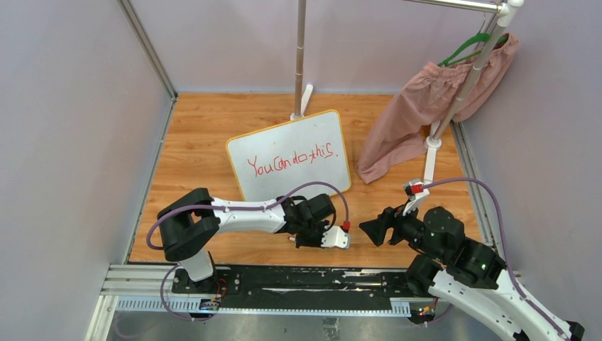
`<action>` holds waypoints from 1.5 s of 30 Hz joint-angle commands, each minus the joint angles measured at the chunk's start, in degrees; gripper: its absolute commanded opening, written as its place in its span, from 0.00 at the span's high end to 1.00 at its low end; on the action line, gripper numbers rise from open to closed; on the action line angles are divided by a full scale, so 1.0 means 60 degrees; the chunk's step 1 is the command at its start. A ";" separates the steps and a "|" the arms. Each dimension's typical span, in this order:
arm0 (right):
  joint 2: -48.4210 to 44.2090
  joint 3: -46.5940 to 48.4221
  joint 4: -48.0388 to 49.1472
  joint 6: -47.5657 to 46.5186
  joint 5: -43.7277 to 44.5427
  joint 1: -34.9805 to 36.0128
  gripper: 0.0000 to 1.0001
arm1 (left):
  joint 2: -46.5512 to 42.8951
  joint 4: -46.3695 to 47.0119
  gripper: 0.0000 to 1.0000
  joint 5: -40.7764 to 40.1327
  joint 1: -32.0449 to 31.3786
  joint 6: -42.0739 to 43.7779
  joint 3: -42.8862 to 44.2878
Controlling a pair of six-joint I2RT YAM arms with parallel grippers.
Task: Write a sentence on the whiteboard
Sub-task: Pick up the whiteboard marker at the center of the board.
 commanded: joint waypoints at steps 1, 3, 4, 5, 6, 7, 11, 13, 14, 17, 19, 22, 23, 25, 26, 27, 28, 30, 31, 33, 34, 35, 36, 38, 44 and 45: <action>-0.0256 0.0154 -0.0346 0.0012 0.0093 -0.0107 0.24 | 0.0368 0.0051 0.92 -0.0252 0.0017 -0.0015 -0.0375; -0.0282 0.0129 -0.0369 0.0012 0.0084 -0.0107 0.24 | 0.0292 0.0052 1.00 -0.0379 0.0017 -0.0059 -0.0375; -0.0265 0.0111 -0.0363 0.0034 0.0099 -0.0107 0.24 | 0.0239 0.0053 1.00 -0.0508 0.0017 -0.0105 -0.0359; -0.0243 0.0100 -0.0369 0.0046 0.0125 -0.0107 0.24 | 0.0170 0.0053 1.00 -0.0603 0.0028 -0.0162 -0.0337; -0.0199 0.0085 -0.0370 0.0075 0.0184 -0.0107 0.24 | 0.0066 0.0082 1.00 -0.0710 0.0039 -0.0256 -0.0332; -0.0148 0.0057 -0.0370 0.0114 0.0283 -0.0107 0.24 | -0.0101 0.0137 1.00 -0.0835 0.0064 -0.0379 -0.0331; 0.0011 -0.0137 -0.0428 0.0705 0.0912 -0.0107 0.19 | -0.1101 0.0380 1.00 -0.0977 0.0497 -0.1079 -0.0526; 0.0031 -0.0292 -0.0421 0.1081 0.1254 -0.0107 0.14 | -0.1898 0.0653 1.00 -0.0917 0.0743 -0.1413 -0.0856; 0.0043 -0.0372 -0.0410 0.1258 0.1433 -0.0109 0.12 | -0.2228 0.0804 1.00 -0.0894 0.0824 -0.1547 -0.1056; 0.0163 -0.0584 -0.0314 0.1592 0.1773 -0.0109 0.08 | -0.3082 0.1208 1.00 -0.0975 0.0899 -0.1929 -0.1567; 0.0339 -0.0760 -0.0135 0.1779 0.1809 -0.0106 0.06 | -0.3538 0.1538 1.00 -0.1022 0.0889 -0.2265 -0.1830; 0.0758 -0.0933 0.0250 0.2259 0.1495 -0.0114 0.06 | -0.4322 0.2067 1.00 -0.1037 0.0902 -0.2963 -0.2191; 0.0944 -0.0983 0.0346 0.2454 0.1366 -0.0108 0.07 | -0.4645 0.2247 1.00 -0.0986 0.0893 -0.3180 -0.2388; 0.1431 -0.1079 0.0538 0.2840 0.1071 -0.0107 0.11 | -0.5362 0.2679 1.00 -0.0988 0.0894 -0.3599 -0.2713; 0.1742 -0.1124 0.0641 0.3047 0.0861 -0.0107 0.13 | -0.5754 0.2859 1.00 -0.0993 0.0894 -0.3780 -0.2868; 0.2063 -0.1161 0.0745 0.3259 0.0646 -0.0114 0.15 | -0.6158 0.3007 1.00 -0.1026 0.0894 -0.3923 -0.3025; 0.2414 -0.1200 0.0875 0.3454 0.0399 -0.0095 0.17 | -0.6588 0.3125 1.00 -0.1047 0.0892 -0.4044 -0.3160; 0.3409 -0.1226 0.1141 0.3855 -0.0063 -0.0071 0.19 | -0.7347 0.3249 1.00 -0.1079 0.0883 -0.4200 -0.3362; 0.3848 -0.1216 0.1254 0.4038 -0.0204 -0.0026 0.20 | -0.7692 0.3260 1.00 -0.1055 0.0894 -0.4254 -0.3426; 0.4621 -0.1198 0.1582 0.4449 -0.0325 0.0138 0.21 | -0.8331 0.3229 1.00 -0.1017 0.0884 -0.4319 -0.3489; 0.4981 -0.1186 0.1721 0.4702 -0.0288 0.0235 0.22 | -0.8531 0.3198 1.00 -0.1004 0.0894 -0.4307 -0.3484; 0.5278 -0.1191 0.1878 0.4973 -0.0246 0.0311 0.22 | -0.8706 0.3162 1.00 -0.1026 0.0896 -0.4295 -0.3494; 0.5552 -0.1189 0.1991 0.5239 -0.0230 0.0353 0.23 | -0.8860 0.3135 1.00 -0.1071 0.0883 -0.4291 -0.3495; 0.6043 -0.1264 0.2134 0.5860 -0.0151 0.0375 0.25 | -0.9117 0.3129 1.00 -0.1005 0.0867 -0.4241 -0.3519; 0.7176 -0.1388 0.2598 0.7346 -0.0525 0.0435 0.32 | -0.9588 0.3017 1.00 -0.0946 0.0854 -0.3997 -0.3437; 0.7316 -0.1419 0.2599 0.7504 -0.0573 0.0440 0.32 | -0.9633 0.2992 1.00 -0.0947 0.0863 -0.3961 -0.3426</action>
